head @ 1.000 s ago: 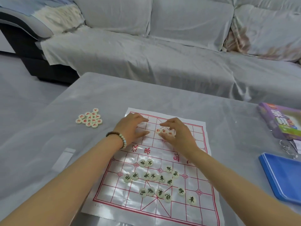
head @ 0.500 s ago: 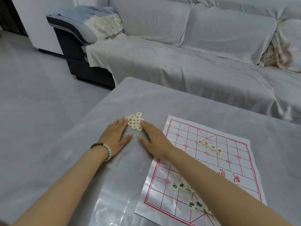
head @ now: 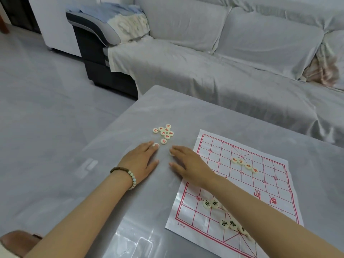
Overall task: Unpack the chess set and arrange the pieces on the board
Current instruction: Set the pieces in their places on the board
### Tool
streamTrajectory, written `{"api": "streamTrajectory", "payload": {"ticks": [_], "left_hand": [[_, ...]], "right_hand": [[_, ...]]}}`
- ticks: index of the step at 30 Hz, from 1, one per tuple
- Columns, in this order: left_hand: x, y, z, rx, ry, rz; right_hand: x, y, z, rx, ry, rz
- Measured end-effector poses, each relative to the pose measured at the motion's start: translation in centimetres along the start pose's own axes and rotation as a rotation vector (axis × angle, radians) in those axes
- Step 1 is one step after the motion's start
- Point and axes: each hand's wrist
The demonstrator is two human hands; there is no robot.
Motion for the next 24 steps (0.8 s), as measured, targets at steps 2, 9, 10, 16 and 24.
{"api": "streamTrajectory", "payload": {"ticks": [2, 9, 10, 16, 24], "left_hand": [[-0.6, -0.3, -0.3, -0.005, -0.035, 0.016], [-0.3, -0.2, 1.4, -0.058, -0.082, -0.182], [-0.2, -0.1, 1.5, -0.053, -0.096, -0.210], [0.2, 0.2, 1.4, -0.051, -0.161, -0.297], [-0.3, -0.2, 1.0, -0.052, -0.126, -0.302]], "right_hand": [[-0.4, -0.1, 0.6, 0.016, -0.063, 0.041], [-0.3, -0.2, 2.9, 0.092, -0.052, 0.148], [-0.2, -0.2, 2.9, 0.095, -0.071, 0.171], [0.1, -0.4, 2.7, 0.095, -0.137, 0.257], [-0.1, -0.7, 2.0, 0.112, -0.204, 0.285]]}}
Point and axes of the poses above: each hand's wrist, its own z-axis towards the middle knuckle, its own x-axis out of the palm, y = z × x
